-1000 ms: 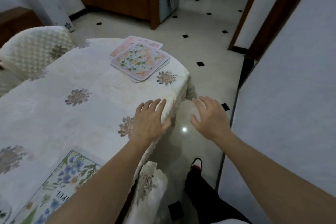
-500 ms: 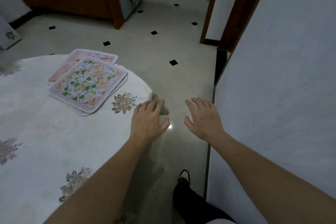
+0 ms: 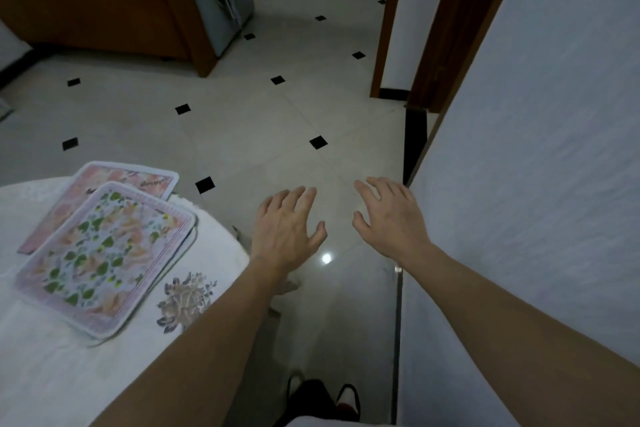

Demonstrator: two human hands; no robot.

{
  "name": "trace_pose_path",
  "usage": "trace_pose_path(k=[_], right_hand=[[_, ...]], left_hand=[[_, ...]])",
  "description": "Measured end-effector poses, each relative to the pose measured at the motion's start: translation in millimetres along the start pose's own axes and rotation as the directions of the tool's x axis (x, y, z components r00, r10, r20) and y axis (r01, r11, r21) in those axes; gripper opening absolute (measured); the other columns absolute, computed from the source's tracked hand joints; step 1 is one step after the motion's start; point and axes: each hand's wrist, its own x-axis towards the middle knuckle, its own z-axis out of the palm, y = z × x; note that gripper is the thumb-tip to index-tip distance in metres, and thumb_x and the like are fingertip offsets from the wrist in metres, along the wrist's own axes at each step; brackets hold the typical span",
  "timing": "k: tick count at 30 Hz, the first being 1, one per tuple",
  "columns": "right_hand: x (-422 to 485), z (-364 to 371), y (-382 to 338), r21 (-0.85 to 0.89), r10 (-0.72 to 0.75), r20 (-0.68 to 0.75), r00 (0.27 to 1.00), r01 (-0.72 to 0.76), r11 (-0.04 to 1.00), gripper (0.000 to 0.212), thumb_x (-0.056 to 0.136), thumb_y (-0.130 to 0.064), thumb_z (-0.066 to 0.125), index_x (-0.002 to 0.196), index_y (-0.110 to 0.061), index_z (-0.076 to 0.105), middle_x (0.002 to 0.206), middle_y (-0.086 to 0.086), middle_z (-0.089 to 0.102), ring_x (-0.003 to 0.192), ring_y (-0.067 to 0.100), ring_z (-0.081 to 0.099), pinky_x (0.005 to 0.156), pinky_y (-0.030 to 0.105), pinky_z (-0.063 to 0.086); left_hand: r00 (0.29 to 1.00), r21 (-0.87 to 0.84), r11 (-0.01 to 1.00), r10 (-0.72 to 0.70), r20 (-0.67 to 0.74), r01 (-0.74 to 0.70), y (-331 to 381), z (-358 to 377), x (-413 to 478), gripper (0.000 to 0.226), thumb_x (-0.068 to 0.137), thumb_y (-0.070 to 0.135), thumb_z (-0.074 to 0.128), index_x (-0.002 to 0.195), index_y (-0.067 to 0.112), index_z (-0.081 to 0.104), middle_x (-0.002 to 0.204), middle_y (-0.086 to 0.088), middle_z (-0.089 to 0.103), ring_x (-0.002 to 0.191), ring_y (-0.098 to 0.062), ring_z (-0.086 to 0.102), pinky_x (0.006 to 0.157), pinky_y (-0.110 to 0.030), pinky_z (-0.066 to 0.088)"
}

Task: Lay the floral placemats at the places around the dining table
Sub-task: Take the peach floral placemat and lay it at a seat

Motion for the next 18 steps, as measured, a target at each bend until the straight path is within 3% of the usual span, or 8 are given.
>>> trace_pose_path(k=[9, 18], right_hand=[[105, 24, 40, 0.019, 0.029, 0.010, 1.000, -0.029, 0.999, 0.056, 0.087, -0.041, 0.044, 0.134, -0.013, 0.055, 0.131, 0.012, 0.058, 0.121, 0.029, 0.053, 0.103, 0.049, 0.042], [273, 73, 62, -0.033, 0.016, 0.070, 0.997, -0.013, 0.999, 0.053, 0.087, -0.039, 0.048, 0.133, -0.014, 0.055, 0.130, 0.011, 0.059, 0.119, 0.026, 0.053, 0.102, 0.044, 0.041]], left_hand=[[0.999, 0.011, 1.000, 0.018, 0.032, -0.018, -20, 27, 119, 0.067, 0.086, 0.057, 0.040, 0.142, 0.021, 0.045, 0.140, -0.003, 0.056, 0.125, -0.025, 0.053, 0.105, -0.043, 0.041], [0.998, -0.034, 0.998, -0.055, 0.044, 0.057, -93, 60, 268, 0.066, 0.083, 0.056, 0.041, 0.137, 0.020, 0.051, 0.134, -0.004, 0.061, 0.120, -0.027, 0.057, 0.101, -0.043, 0.044]])
